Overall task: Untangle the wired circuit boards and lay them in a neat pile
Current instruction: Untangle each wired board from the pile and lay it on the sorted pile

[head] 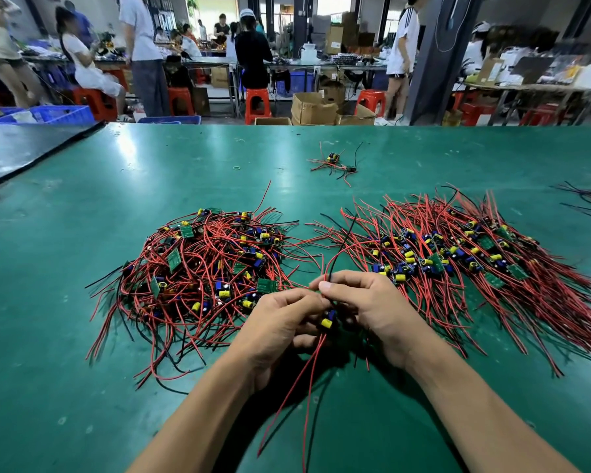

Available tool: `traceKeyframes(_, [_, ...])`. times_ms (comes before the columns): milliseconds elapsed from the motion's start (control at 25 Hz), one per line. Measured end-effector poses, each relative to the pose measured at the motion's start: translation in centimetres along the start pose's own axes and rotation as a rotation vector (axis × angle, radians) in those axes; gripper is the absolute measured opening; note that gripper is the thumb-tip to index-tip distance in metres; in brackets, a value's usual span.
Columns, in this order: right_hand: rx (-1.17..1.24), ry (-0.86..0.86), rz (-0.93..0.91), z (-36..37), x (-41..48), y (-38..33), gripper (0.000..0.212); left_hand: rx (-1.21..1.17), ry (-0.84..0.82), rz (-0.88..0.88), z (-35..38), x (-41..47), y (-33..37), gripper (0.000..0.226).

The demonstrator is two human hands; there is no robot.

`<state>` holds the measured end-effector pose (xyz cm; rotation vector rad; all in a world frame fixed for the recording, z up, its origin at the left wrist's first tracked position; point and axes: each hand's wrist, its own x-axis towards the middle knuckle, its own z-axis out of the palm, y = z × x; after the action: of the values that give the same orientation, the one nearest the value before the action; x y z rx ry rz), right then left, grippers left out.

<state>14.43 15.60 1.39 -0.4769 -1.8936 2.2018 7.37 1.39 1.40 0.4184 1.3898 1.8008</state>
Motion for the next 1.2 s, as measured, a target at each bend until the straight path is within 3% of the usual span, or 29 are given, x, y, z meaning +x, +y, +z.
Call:
traceKeyframes(160, [0.013,0.287,-0.174,-0.9,1.0,-0.1,0.014,0.012,0.000,-0.021,0.8,-0.4,0.2,0.020])
traceKeyframes(320, [0.089,0.416,-0.194,-1.6,1.3,-0.3,0.021,0.041,0.001,-0.032,1.1,-0.6,0.3,0.021])
traceKeyframes(440, [0.194,0.337,-0.152,-1.8,1.1,-0.6,0.019,0.056,0.034,-0.018,0.8,-0.5,0.5,0.024])
traceKeyframes(560, [0.131,0.084,-0.029,-1.3,0.6,-0.2,0.048,0.022,0.070,-0.024,0.5,-0.3,0.4,0.023])
traceKeyframes(680, [0.031,-0.071,0.038,-0.2,0.1,0.5,0.037,0.001,0.054,-0.016,0.3,-0.1,0.2,0.019])
traceKeyframes(840, [0.010,0.093,-0.040,-0.7,0.5,0.2,0.026,0.019,0.018,0.003,0.4,-0.2,0.1,0.020])
traceKeyframes(1040, [0.235,0.265,-0.075,-1.5,0.8,-0.7,0.025,0.081,-0.021,0.032,0.8,-0.5,0.3,0.019])
traceKeyframes(1200, [0.449,0.279,-0.002,-1.9,0.9,-1.5,0.025,0.105,-0.040,0.022,0.9,-0.8,0.3,0.019])
